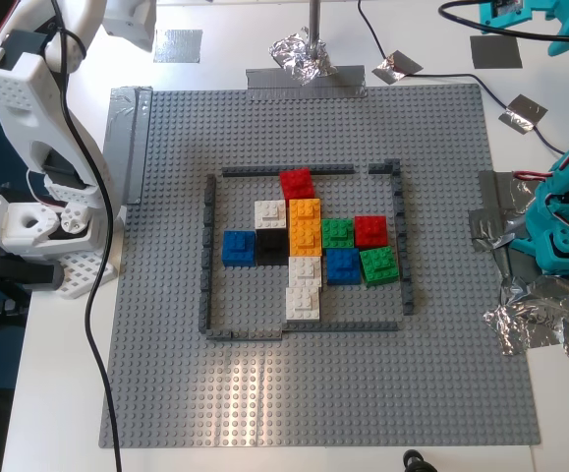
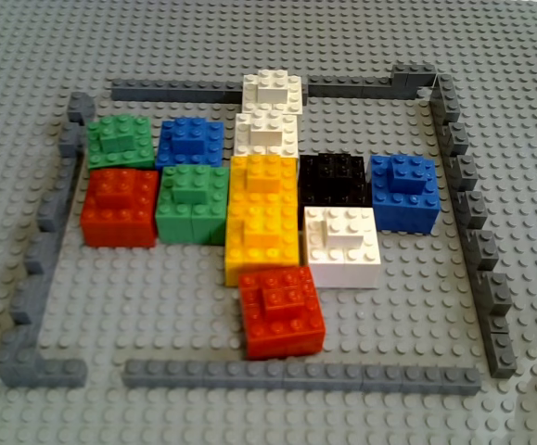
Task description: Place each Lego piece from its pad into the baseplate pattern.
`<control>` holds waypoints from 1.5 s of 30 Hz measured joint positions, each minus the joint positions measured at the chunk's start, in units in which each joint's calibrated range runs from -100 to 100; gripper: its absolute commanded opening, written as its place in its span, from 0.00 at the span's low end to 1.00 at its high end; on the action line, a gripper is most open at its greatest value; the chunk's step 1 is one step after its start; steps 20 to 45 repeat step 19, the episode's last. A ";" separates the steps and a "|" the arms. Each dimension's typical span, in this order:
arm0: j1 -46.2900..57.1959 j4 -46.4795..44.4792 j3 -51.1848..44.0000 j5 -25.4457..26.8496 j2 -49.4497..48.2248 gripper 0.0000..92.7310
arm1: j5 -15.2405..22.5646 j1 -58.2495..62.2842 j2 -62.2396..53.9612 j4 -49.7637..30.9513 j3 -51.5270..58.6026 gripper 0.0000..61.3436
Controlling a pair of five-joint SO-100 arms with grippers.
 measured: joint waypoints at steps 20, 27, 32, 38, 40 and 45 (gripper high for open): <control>-1.85 0.00 0.00 0.00 2.62 0.23 | 0.34 -0.18 0.00 1.13 0.00 0.00; -1.85 0.00 0.00 0.00 2.62 0.23 | 0.34 -0.18 0.00 1.13 0.00 0.00; -1.85 0.00 0.00 0.00 2.62 0.23 | 0.34 -0.18 0.00 1.13 0.00 0.00; -1.85 0.00 0.00 0.00 2.62 0.23 | 0.34 -0.18 0.00 1.13 0.00 0.00; -1.85 0.00 0.00 0.00 2.62 0.23 | 0.34 -0.18 0.00 1.13 0.00 0.00; -1.85 0.00 0.00 0.00 2.62 0.23 | 0.34 -0.18 0.00 1.13 0.00 0.00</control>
